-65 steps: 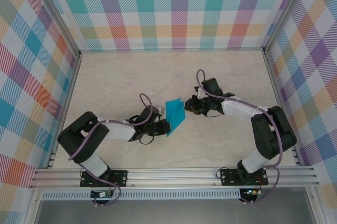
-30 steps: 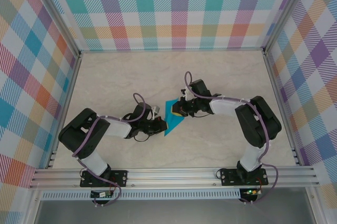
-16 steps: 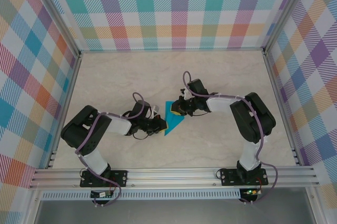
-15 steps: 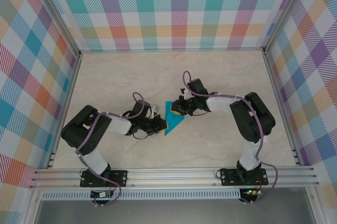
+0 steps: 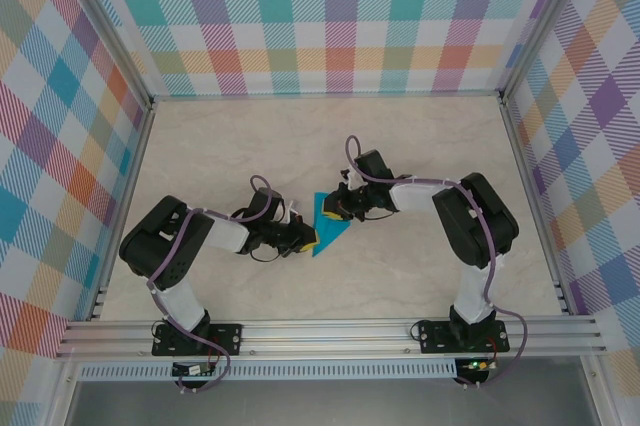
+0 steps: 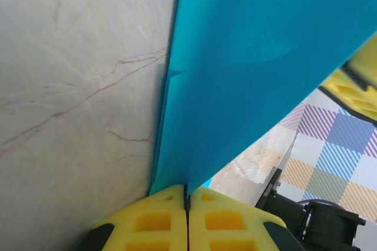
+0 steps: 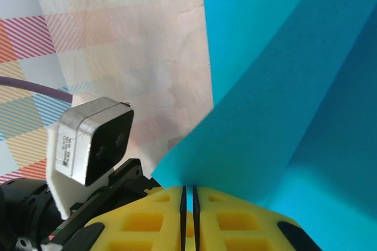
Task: Fold a paper plane with a square sheet of paper (pick it up from the middle)
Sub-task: Fourth fold the wing at the center of the table.
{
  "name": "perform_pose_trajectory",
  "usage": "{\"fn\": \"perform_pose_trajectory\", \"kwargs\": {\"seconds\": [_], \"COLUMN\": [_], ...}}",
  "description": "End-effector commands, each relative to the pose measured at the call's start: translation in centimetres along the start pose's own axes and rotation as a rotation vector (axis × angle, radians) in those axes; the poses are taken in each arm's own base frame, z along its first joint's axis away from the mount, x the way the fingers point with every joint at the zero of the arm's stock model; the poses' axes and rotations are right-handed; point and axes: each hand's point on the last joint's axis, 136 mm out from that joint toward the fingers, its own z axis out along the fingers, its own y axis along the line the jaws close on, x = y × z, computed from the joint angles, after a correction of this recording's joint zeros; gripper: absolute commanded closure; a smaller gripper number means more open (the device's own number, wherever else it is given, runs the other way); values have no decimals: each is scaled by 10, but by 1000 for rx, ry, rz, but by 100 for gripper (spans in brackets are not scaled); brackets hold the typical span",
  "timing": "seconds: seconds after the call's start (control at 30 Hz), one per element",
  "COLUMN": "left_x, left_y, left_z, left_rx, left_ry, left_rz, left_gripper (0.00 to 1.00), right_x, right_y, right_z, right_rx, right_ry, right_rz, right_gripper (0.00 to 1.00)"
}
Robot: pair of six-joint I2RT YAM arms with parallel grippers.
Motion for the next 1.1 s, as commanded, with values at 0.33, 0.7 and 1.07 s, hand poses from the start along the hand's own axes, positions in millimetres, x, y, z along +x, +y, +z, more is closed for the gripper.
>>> {"fn": "perform_pose_trajectory", "kwargs": {"seconds": [0.33, 0.7, 1.07], "left_x": [0, 3, 1], "left_y": [32, 44, 55], "left_z": [3, 2, 2], "left_rx": [-110, -161, -165], "left_ry": [-4, 3, -52], "left_rz": [-96, -121, -172], "left_gripper": [94, 94, 97], "right_x": [-7, -5, -7], "right_y": [-14, -29, -3], "right_z": [17, 23, 18], "right_rx": [51, 94, 22], "right_ry": [14, 27, 44], "right_rz": [48, 70, 7], "right_gripper": [86, 86, 83]}}
